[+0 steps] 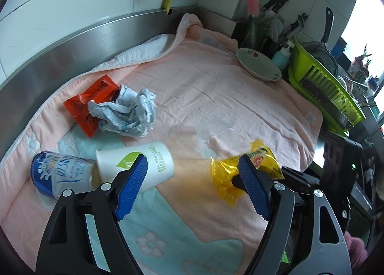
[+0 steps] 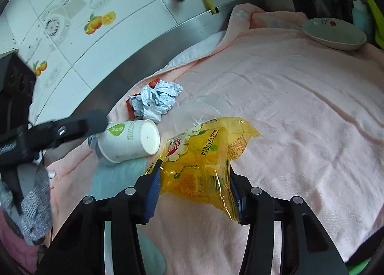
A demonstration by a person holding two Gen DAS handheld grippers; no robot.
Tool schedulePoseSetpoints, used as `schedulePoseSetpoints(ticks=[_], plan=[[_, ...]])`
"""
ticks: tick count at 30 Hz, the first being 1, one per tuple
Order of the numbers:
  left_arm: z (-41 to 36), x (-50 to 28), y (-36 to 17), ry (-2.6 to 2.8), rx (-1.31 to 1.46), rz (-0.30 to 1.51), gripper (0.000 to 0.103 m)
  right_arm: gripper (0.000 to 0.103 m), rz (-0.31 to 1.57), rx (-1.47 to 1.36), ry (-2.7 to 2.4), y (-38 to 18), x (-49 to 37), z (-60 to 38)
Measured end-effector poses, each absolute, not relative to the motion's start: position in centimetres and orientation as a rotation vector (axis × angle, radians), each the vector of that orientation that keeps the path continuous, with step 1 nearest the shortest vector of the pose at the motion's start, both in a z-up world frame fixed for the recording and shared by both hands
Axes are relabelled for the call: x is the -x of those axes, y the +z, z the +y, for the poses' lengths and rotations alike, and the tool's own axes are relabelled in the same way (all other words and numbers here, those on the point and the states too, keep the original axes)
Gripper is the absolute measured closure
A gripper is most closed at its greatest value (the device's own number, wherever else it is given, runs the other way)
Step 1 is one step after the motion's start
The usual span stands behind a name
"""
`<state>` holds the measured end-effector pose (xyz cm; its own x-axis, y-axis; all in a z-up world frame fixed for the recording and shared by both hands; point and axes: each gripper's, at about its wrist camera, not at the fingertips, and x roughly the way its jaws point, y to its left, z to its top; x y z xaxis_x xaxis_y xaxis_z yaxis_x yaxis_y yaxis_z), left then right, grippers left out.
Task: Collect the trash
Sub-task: 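Grasp the yellow snack wrapper with the right tool, then grasp the clear plastic cup with the left tool while the right tool holds the wrapper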
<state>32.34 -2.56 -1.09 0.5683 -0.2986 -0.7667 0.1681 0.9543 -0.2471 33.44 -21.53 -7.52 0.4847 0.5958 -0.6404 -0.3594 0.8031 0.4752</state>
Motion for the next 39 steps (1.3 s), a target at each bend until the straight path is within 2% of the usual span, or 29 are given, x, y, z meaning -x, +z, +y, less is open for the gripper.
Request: schedulePoseSetpoints(ticks=[14,31,34,36,39], plan=[[-7.9,-37.9,-3.7,-0.223,0.172,0.996,0.026,0.056,0.835,-0.255,0.532,-5.9,-25.9,-27.2],[-10.4,-40.9,-7.2,-0.148,0.178,1.050,0.026,0.056,0.829,-0.278,0.423,-7.0,-22.3,-32.2],[-10.6,-40.8,-7.3,-0.153,0.172,1.056,0.032,0.056,0.834,-0.285,0.405,-7.1,-21.8,-32.8],[-10.5,-40.7,-7.3,-0.151,0.169,1.061,0.040,0.056,0.835,-0.294,0.396,-7.2,-21.4,-33.2],[-10.1,-40.6,-7.3,-0.161,0.184,1.059,0.042,0.056,0.831,-0.300,0.379,-7.2,-20.7,-33.6]])
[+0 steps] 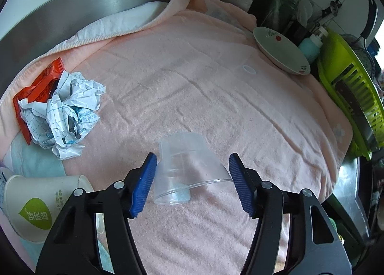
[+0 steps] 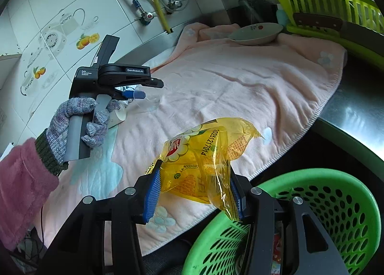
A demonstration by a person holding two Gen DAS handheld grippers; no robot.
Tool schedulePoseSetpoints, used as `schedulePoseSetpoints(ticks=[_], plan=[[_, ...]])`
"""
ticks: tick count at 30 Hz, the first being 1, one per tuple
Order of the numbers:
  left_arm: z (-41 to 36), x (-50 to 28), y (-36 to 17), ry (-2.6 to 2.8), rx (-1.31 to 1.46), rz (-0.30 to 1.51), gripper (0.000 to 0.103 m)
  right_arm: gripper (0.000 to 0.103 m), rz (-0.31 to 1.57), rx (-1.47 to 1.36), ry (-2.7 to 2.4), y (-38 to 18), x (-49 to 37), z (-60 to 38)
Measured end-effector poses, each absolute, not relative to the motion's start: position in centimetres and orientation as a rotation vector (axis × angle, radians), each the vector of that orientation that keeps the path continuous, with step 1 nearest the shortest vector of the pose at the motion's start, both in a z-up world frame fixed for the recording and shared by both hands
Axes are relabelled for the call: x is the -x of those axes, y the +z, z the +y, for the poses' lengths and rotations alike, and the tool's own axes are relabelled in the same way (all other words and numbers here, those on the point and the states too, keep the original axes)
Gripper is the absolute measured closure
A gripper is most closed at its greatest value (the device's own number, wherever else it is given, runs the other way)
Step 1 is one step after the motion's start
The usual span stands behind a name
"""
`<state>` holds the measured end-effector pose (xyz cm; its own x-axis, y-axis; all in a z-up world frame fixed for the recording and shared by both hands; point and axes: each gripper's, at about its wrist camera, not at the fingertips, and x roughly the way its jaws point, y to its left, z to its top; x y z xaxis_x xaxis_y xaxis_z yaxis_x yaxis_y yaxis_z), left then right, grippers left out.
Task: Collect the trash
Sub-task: 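Drop the clear cup into the basket with the left tool while the right tool drops the wrapper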
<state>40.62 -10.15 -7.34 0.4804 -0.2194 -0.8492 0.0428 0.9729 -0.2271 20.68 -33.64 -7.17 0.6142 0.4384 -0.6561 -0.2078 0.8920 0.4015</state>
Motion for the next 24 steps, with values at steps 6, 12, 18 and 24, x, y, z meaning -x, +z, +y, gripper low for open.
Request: schedulePoseSetpoints(ticks=[6,12,18,24], plan=[[-9.9,-39.6,-6.9,-0.177,0.189,1.043,0.043,0.056,0.824,-0.314,0.343,-6.8,-19.2,-34.8],[-10.0,-37.3,-4.8,-0.216,0.187,1.004,0.044,0.056,0.811,-0.318,0.303,-6.2,-17.3,-35.7],[-11.0,-33.8,-2.0,-0.291,0.193,0.968,0.044,0.055,0.801,-0.290,0.230,-5.7,-14.9,-37.1],[-13.6,-28.6,0.3,-0.412,0.174,0.936,0.044,0.055,0.829,-0.263,0.107,-6.2,-12.4,-39.8]])
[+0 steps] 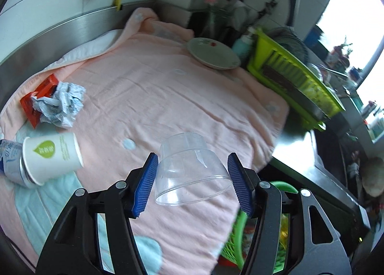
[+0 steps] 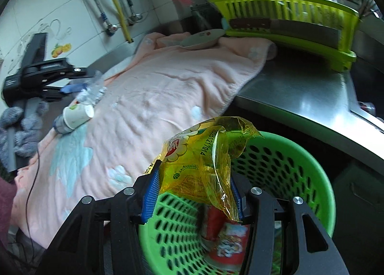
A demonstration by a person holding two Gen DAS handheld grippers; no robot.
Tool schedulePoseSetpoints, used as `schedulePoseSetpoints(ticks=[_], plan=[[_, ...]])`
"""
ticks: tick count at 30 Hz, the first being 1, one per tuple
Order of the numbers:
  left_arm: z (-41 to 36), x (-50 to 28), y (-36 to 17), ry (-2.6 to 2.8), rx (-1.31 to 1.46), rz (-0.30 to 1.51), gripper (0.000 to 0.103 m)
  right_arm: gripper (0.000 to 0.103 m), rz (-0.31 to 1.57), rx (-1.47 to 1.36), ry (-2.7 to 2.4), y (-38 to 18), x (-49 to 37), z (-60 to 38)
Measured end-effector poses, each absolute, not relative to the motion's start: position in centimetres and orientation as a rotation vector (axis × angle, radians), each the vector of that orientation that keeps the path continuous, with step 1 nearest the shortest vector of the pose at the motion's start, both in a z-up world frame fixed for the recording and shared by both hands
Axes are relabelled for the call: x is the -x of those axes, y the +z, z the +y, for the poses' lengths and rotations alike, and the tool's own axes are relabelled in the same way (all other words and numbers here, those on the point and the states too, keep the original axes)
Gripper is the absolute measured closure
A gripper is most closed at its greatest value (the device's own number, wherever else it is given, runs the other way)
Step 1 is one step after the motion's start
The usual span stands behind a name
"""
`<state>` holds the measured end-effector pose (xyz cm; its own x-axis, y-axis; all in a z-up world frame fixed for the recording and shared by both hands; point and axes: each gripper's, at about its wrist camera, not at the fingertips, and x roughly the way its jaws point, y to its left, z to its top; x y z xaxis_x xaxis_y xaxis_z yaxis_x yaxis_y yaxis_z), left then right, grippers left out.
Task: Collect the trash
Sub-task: 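Drop the clear cup into the basket with the left tool while the right tool drops the wrapper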
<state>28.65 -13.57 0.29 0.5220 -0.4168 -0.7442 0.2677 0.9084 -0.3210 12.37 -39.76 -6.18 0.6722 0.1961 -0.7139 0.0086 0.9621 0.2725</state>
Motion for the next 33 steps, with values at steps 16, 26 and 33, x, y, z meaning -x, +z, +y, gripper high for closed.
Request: schedulePoseSetpoints(ticks=[16,26,33], plan=[[-22.6,-19.0,-2.6,-0.673,0.120,1.024,0.044,0.026,0.833,-0.295,-0.075,-7.0,-7.9,-45.7],[-26.6,-16.7,-5.4,-0.735,0.058,1.099,0.042,0.014,0.803,-0.291,-0.081,-6.1,-6.3,-45.6],[-27.6,-16.1,-6.3,-0.754,0.047,1.132,0.037,0.014,0.790,-0.319,-0.070,-5.9,-6.0,-45.6]])
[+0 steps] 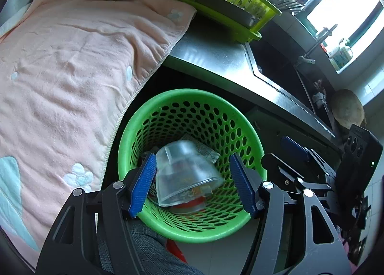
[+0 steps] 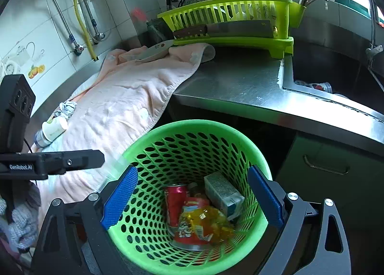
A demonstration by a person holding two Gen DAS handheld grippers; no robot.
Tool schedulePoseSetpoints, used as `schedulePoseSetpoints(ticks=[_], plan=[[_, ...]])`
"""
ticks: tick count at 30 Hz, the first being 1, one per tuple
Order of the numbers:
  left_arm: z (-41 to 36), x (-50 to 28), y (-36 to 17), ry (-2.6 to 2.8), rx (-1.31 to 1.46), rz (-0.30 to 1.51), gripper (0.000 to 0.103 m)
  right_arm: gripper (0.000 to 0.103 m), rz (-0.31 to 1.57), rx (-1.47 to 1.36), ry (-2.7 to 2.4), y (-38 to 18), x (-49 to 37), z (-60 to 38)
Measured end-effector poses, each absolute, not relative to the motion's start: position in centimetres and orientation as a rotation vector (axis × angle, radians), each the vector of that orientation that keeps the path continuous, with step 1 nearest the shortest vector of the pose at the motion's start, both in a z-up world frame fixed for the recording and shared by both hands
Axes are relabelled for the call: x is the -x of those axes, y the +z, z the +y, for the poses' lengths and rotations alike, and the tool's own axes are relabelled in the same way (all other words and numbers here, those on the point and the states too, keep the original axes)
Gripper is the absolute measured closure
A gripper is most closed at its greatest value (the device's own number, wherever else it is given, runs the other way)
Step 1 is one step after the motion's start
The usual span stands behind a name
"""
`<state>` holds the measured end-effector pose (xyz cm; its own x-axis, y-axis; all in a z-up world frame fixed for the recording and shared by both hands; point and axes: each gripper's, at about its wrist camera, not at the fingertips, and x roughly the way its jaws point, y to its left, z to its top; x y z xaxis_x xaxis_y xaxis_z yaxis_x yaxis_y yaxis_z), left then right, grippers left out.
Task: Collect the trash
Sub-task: 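Drop the clear cup into the basket with the left tool while the right tool drops the wrapper, then move both open tools toward the blue can and white paper cup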
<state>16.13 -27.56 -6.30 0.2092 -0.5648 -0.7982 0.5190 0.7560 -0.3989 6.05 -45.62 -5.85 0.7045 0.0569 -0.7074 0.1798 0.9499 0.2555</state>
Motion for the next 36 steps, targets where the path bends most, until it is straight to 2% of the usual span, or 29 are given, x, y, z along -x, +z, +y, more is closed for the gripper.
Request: schedulePoseSetpoints(ticks=[2,15,36], plan=[[-27.4,-16.1,-6.3,-0.754,0.047,1.132,0.033,0.014,0.790,-0.311,-0.063,-5.7,-6.1,-45.4],[-22.8,-16.3,-3.7,-0.666,0.045,1.068,0.033,0.013,0.779,-0.261,0.026,-4.1,-7.6,-42.3],[-2.6,-21.2,0.9,-0.201,0.203,0.960,0.033,0.012,0.755,-0.062,0.319,-0.2,-16.4,-30.0]])
